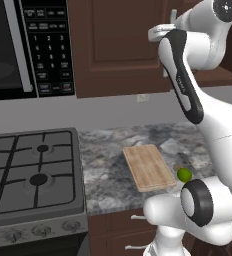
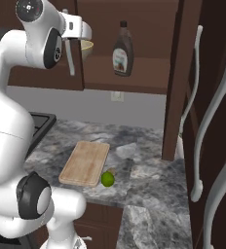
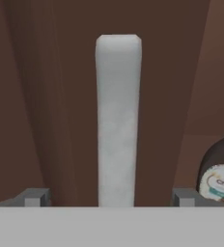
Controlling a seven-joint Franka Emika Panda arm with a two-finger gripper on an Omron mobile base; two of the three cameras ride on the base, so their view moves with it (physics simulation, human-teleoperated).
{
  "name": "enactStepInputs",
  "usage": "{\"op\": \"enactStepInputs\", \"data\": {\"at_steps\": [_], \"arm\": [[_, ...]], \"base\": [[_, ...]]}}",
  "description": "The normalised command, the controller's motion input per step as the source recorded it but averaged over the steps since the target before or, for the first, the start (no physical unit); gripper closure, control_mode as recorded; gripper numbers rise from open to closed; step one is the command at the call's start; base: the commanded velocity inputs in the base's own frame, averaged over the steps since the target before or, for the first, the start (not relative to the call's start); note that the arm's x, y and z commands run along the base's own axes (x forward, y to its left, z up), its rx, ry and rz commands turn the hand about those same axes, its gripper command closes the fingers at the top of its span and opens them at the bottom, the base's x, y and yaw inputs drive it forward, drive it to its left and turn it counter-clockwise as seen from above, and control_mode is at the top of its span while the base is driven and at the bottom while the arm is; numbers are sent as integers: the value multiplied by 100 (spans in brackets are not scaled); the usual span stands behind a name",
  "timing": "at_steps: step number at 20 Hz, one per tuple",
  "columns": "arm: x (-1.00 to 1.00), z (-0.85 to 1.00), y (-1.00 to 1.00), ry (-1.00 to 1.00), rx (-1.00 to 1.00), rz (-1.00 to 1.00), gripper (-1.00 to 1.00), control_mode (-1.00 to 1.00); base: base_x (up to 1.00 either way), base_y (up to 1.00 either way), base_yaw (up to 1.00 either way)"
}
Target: Open the cabinet. Place the bowl and condiment on the counter. Then place the lime and garlic on the cutting board.
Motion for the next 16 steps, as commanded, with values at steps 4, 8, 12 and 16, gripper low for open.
{"op": "enactStepInputs", "data": {"at_steps": [4, 8, 12, 16], "arm": [[0, 0, 0, -2, -2, 0, 100, -100], [0, 0, 0, -3, -3, -1, 100, -100], [-4, 0, 3, -4, -3, -1, 100, -100], [-8, 2, 10, -2, -2, -3, 100, -100]], "base": [[0, 0, 0], [0, 0, 0], [0, 0, 0], [0, 0, 0]]}}
